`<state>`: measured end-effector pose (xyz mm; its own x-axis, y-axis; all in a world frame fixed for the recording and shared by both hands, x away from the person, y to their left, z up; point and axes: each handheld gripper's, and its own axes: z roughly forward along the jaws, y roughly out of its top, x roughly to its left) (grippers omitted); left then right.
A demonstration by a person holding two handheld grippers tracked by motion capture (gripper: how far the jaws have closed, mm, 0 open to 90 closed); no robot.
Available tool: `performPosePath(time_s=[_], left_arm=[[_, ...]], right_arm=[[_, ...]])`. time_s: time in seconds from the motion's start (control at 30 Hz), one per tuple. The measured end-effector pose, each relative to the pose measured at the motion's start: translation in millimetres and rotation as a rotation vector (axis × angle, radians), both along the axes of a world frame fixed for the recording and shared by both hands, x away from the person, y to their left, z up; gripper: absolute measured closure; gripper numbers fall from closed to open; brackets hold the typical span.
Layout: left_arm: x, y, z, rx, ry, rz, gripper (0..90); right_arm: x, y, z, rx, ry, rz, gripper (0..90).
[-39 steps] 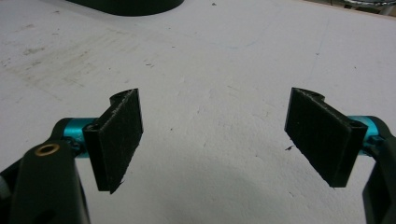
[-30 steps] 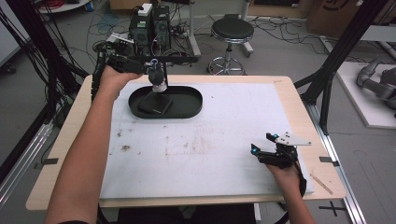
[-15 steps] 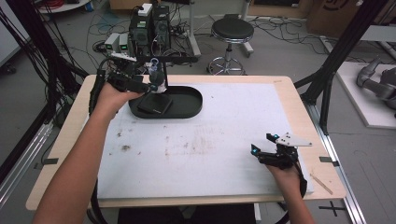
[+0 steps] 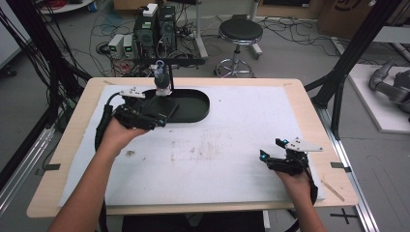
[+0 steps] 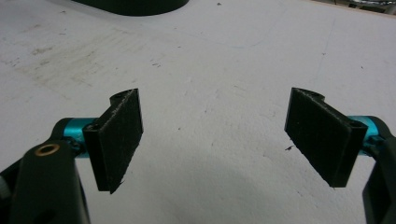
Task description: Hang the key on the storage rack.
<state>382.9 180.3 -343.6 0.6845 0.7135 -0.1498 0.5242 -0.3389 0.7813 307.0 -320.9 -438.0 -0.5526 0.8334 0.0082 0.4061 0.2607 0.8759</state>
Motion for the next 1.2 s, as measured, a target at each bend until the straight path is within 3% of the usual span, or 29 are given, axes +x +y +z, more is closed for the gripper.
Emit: performPosePath(time_s=[0.2,0.33,0.5,0.67,0.73,0.8,0.93,1.1,1.2], left_arm=[[-17.5,-3.5,-18.4,0.056,-0.01,-0.008,17.6],[-26.5,-4.9,-28.6,0.064,-0.028,-0.009,17.4],[-33.1,-5.4,-41.5,0.074,-0.021,-0.015,17.2],[-39.2,-0.9,-51.7,0.021,-0.018,-0.05,17.1],[-40.0,-0.1,-53.9,0.033,-0.012,-0.06,17.1],[-42.8,1.5,-54.2,0.024,-0.035,-0.058,17.2],[-46.2,6.8,-57.3,-0.06,-0.069,-0.082,17.2],[-52.3,5.9,-62.6,-0.076,-0.092,-0.124,17.0],[-53.8,6.3,-63.4,-0.067,-0.111,-0.114,17.0]], right_arm=[[1.2,2.1,-0.4,-0.004,-0.002,0.001,19.8],[2.7,1.4,-1.4,-0.007,0.006,0.008,19.8],[3.5,-0.8,-1.7,0.0,0.006,0.001,19.8],[3.5,-2.5,-2.6,-0.001,0.007,0.0,19.8],[3.5,-3.0,-3.4,-0.001,0.009,-0.001,19.8],[3.3,-3.5,-3.7,0.0,0.009,-0.002,19.8],[3.4,-4.2,-4.5,0.004,0.015,-0.001,19.8],[2.4,-3.3,-4.0,0.002,0.009,0.004,19.8],[3.3,-3.1,-4.4,0.004,0.017,0.004,19.8]])
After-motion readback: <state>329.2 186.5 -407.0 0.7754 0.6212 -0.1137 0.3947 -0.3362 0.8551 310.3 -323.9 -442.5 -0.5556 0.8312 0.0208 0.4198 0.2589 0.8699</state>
